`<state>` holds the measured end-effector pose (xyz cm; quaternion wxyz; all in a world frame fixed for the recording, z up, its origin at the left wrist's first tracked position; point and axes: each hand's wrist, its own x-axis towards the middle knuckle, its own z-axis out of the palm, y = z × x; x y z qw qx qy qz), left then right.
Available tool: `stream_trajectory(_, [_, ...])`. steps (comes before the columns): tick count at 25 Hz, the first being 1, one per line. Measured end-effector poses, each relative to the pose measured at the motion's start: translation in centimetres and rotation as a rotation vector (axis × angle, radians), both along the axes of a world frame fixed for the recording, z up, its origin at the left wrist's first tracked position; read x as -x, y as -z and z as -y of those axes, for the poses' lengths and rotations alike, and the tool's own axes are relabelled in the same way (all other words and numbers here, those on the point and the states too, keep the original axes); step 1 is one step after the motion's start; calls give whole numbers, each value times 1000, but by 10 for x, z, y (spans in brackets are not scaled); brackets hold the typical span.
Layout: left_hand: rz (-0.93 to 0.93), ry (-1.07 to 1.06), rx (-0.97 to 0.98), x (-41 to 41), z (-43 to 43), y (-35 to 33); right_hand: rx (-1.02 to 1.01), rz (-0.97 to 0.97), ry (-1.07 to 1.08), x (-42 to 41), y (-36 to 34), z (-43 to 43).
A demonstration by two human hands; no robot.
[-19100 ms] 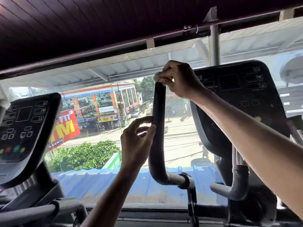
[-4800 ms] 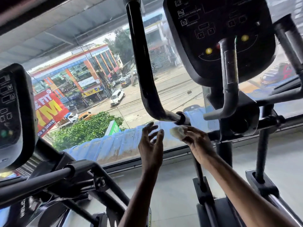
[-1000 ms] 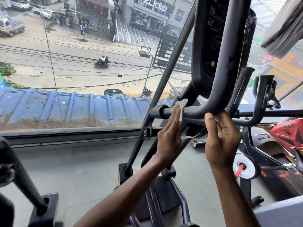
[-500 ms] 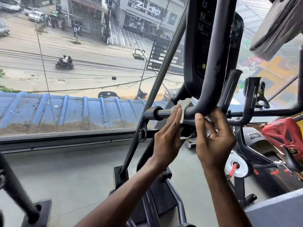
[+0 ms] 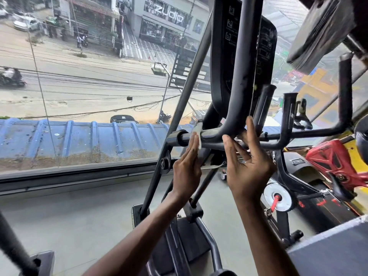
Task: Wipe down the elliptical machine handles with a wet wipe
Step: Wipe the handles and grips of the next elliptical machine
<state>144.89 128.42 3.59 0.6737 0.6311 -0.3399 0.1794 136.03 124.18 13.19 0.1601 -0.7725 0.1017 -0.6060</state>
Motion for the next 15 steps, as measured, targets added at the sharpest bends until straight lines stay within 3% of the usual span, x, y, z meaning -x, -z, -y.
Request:
stream_trajectory(6, [135,67,139,27,-5,-34,3,-4,-9,1,1,1])
stream_trajectory(11, [-71,-16,82,18,-1,-23,-15,-35,36,5,-2,-1])
stream_trajectory(15, [43,8,217,53,-8,-69,-83,-108,-57,15,-11,-1])
